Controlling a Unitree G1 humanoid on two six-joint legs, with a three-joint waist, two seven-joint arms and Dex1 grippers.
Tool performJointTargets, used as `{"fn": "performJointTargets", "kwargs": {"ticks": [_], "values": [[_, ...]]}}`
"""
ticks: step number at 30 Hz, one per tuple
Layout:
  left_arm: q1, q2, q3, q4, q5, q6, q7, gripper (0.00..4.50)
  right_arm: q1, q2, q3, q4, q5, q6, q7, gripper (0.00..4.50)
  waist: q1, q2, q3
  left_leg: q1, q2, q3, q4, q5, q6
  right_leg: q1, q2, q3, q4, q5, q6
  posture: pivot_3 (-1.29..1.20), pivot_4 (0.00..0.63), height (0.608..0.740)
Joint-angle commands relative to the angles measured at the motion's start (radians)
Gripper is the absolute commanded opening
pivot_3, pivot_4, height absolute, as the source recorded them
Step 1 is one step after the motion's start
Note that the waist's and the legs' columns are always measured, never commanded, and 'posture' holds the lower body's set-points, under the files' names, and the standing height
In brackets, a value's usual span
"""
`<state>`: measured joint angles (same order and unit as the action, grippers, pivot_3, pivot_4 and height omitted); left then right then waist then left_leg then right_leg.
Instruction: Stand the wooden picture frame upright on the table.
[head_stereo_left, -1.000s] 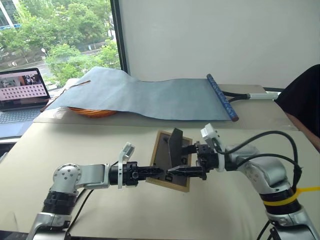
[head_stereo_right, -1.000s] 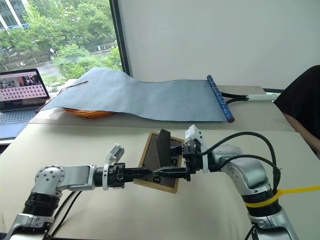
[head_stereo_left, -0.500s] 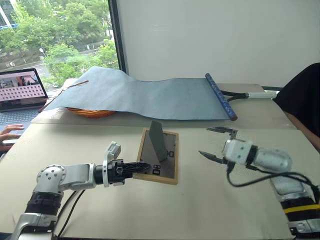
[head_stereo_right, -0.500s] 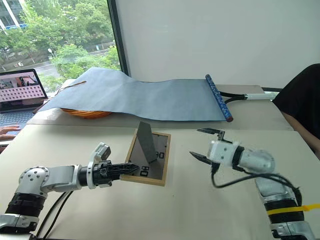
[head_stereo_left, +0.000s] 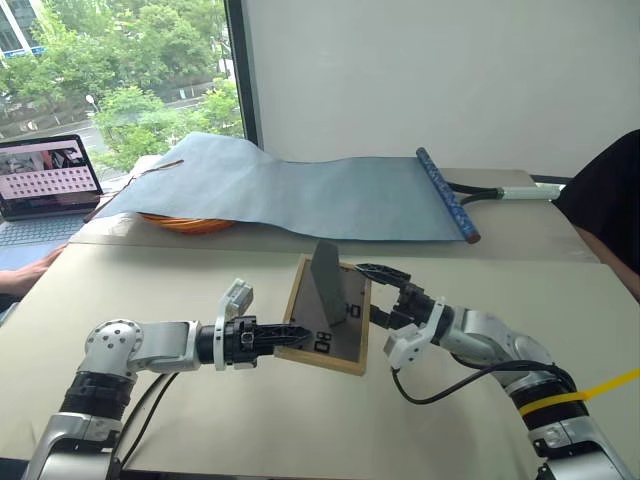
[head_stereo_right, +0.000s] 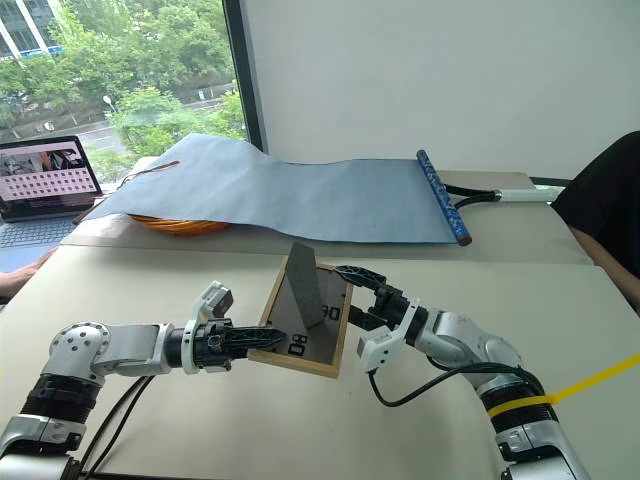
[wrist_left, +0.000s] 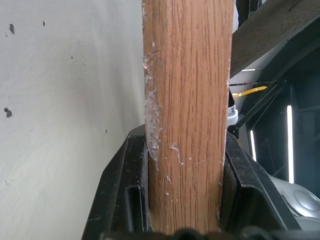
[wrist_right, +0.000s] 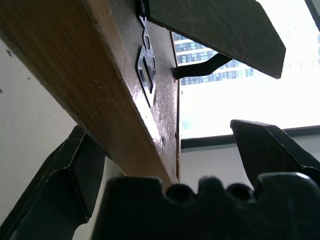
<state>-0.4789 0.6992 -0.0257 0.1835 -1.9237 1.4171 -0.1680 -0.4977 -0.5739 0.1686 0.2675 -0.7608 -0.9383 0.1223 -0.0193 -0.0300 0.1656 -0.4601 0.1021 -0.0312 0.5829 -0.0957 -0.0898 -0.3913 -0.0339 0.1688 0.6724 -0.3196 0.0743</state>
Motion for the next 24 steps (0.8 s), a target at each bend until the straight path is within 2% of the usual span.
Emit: {"fn": "performJointTargets", "kwargs": {"ticks": [1, 3, 4, 5, 7, 9, 11, 13, 14, 16, 18, 21, 24], "values": [[0.010, 0.016, 0.000, -0.097, 0.051, 0.012, -0.050, 1.16, -0.021, -0.014, -0.004, -0.009, 0.073, -0.020, -0.028, 3.04, 0.002, 0.000, 0.000, 0.000, 0.000, 0.000, 0.000, 0.000, 0.000, 0.000, 0.000, 0.000, 0.000, 0.000, 0.000, 0.00, 0.150, 0.715], [0.021, 0.018, 0.013, -0.137, 0.117, -0.006, -0.080, 1.16, -0.020, -0.019, -0.001, -0.004, 0.098, -0.014, -0.021, 2.40, 0.002, 0.000, 0.000, 0.000, 0.000, 0.000, 0.000, 0.000, 0.000, 0.001, 0.000, 0.000, 0.000, 0.000, 0.000, 0.00, 0.150, 0.715], [0.026, 0.019, 0.018, -0.153, 0.136, -0.009, -0.097, 1.66, -0.020, -0.021, -0.002, -0.002, 0.111, -0.011, -0.018, 1.98, 0.003, 0.000, 0.000, 0.001, 0.000, 0.000, 0.000, 0.000, 0.000, 0.001, 0.000, 0.000, 0.000, 0.000, 0.000, 0.00, 0.150, 0.715], [0.033, 0.019, 0.029, -0.177, 0.169, -0.024, -0.121, 2.19, -0.021, -0.023, -0.002, 0.000, 0.124, -0.008, -0.014, 1.77, 0.003, -0.001, 0.000, 0.001, 0.000, 0.000, 0.000, 0.000, 0.000, 0.001, 0.000, 0.000, 0.000, 0.000, 0.000, 0.00, 0.150, 0.715], [0.045, 0.019, 0.058, -0.217, 0.231, -0.064, -0.172, 2.92, -0.026, -0.024, -0.005, 0.007, 0.167, 0.006, 0.003, 1.38, 0.003, -0.001, 0.001, 0.001, 0.000, -0.001, 0.000, 0.000, 0.000, 0.001, 0.000, -0.001, 0.000, 0.000, 0.000, 0.00, 0.150, 0.715], [0.058, 0.029, 0.101, -0.261, 0.314, -0.120, -0.234, 3.77, -0.035, -0.027, -0.007, 0.022, 0.229, 0.024, 0.032, 1.27, 0.002, -0.001, 0.001, 0.001, 0.000, 0.000, 0.000, 0.000, 0.000, 0.002, 0.000, -0.001, 0.000, 0.000, 0.000, 0.00, 0.150, 0.715], [0.097, 0.068, 0.128, -0.339, 0.483, -0.242, -0.310, 4.44, -0.047, -0.029, -0.010, 0.047, 0.332, 0.060, 0.095, 1.27, -0.001, -0.001, 0.001, 0.001, 0.000, -0.001, 0.000, 0.000, 0.001, 0.002, 0.000, -0.001, 0.000, 0.000, 0.000, 0.00, 0.150, 0.715], [0.153, 0.108, 0.153, -0.408, 0.671, -0.402, -0.374, 4.50, -0.058, -0.022, -0.011, 0.067, 0.497, 0.138, 0.210, 1.27, -0.004, -0.001, 0.001, 0.002, 0.000, 0.000, 0.000, 0.000, 0.001, 0.002, 0.000, -0.001, 0.000, 0.000, 0.000, 0.00, 0.150, 0.715], [0.182, 0.124, 0.173, -0.430, 0.721, -0.455, -0.411, 4.50, -0.059, -0.011, -0.010, 0.065, 0.610, 0.207, 0.299, 1.27, -0.005, -0.001, 0.001, 0.002, 0.000, -0.001, 0.000, 0.001, 0.000, 0.003, -0.001, -0.001, 0.000, 0.000, 0.000, 0.00, 0.150, 0.715], [0.248, 0.148, 0.233, -0.458, 0.762, -0.529, -0.517, 4.50, -0.057, 0.012, -0.016, 0.013, 0.876, 0.438, 0.528, 1.27, -0.008, -0.001, 0.002, 0.003, 0.000, 0.000, -0.001, 0.001, 0.000, 0.003, -0.001, -0.001, 0.000, 0.000, -0.001, 0.00, 0.150, 0.715], [0.302, 0.177, 0.238, -0.479, 0.831, -0.590, -0.612, 4.50, -0.056, 0.014, -0.030, -0.051, 1.073, 0.679, 0.695, 1.26, -0.014, 0.001, 0.003, 0.003, 0.000, 0.000, -0.001, 0.001, 0.001, 0.004, -0.001, -0.001, 0.000, 0.000, -0.001, 0.00, 0.150, 0.715], [0.323, 0.159, 0.230, -0.476, 0.862, -0.592, -0.633, 4.50, -0.073, 0.014, -0.069, -0.120, 1.314, 1.077, 0.800, 1.26, -0.004, 0.000, 0.003, 0.003, 0.000, -0.001, -0.001, 0.001, 0.001, 0.004, -0.001, -0.004, 0.000, 0.000, -0.001, 0.00, 0.150, 0.715], [0.324, 0.119, 0.227, -0.491, 0.872, -0.593, -0.632, 4.50, -0.069, 0.011, -0.079, -0.139, 1.441, 1.349, 0.855, 1.26, 0.003, 0.000, 0.003, 0.003, 0.000, -0.001, -0.001, 0.001, 0.001, 0.003, -0.001, -0.004, 0.000, 0.000, -0.001, 0.00, 0.150, 0.715]]}}
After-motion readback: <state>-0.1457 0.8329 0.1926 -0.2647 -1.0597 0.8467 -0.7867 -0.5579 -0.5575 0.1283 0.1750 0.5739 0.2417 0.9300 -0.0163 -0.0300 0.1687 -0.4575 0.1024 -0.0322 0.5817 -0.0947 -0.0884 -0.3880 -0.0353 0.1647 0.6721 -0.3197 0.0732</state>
